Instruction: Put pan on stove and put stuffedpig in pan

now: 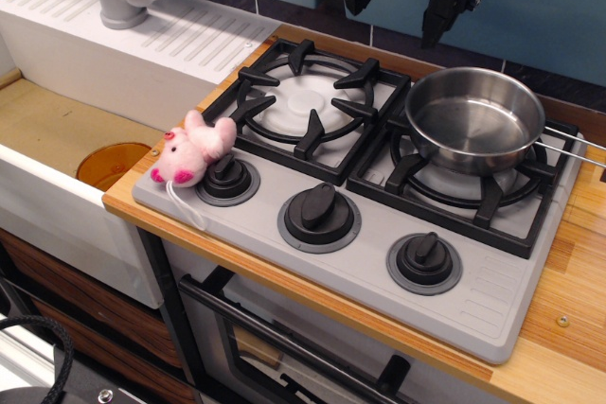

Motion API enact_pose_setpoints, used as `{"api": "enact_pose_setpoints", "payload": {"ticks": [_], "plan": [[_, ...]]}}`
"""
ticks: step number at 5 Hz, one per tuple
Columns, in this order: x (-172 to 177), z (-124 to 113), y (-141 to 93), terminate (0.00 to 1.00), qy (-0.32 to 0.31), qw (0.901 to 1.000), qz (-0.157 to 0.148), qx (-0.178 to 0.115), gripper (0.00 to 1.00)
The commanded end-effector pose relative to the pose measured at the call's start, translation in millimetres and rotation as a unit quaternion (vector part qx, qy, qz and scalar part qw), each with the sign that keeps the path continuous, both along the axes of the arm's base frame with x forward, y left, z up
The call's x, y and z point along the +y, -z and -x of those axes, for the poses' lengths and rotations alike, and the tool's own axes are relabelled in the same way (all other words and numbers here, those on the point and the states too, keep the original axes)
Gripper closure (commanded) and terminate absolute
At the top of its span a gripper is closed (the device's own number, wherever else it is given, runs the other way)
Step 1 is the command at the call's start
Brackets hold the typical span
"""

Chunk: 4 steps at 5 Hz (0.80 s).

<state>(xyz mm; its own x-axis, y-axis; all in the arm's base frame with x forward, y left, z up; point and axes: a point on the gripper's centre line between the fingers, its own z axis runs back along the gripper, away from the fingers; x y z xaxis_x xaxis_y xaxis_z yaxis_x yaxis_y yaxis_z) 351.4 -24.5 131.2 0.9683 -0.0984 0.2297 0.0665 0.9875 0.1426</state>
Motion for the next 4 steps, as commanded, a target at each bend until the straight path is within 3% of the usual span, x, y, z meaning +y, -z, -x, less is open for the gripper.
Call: {"api": "enact_pose_setpoints", "payload": {"ticks": [1, 4], "plan": [[0.0, 0.0, 0.0, 0.00, 0.000, 1.0000, 0.000, 0.000, 0.00], [9.8, -11.2, 36.4, 0.00, 0.003, 0.9982, 0.050, -0.031, 0.00]]}}
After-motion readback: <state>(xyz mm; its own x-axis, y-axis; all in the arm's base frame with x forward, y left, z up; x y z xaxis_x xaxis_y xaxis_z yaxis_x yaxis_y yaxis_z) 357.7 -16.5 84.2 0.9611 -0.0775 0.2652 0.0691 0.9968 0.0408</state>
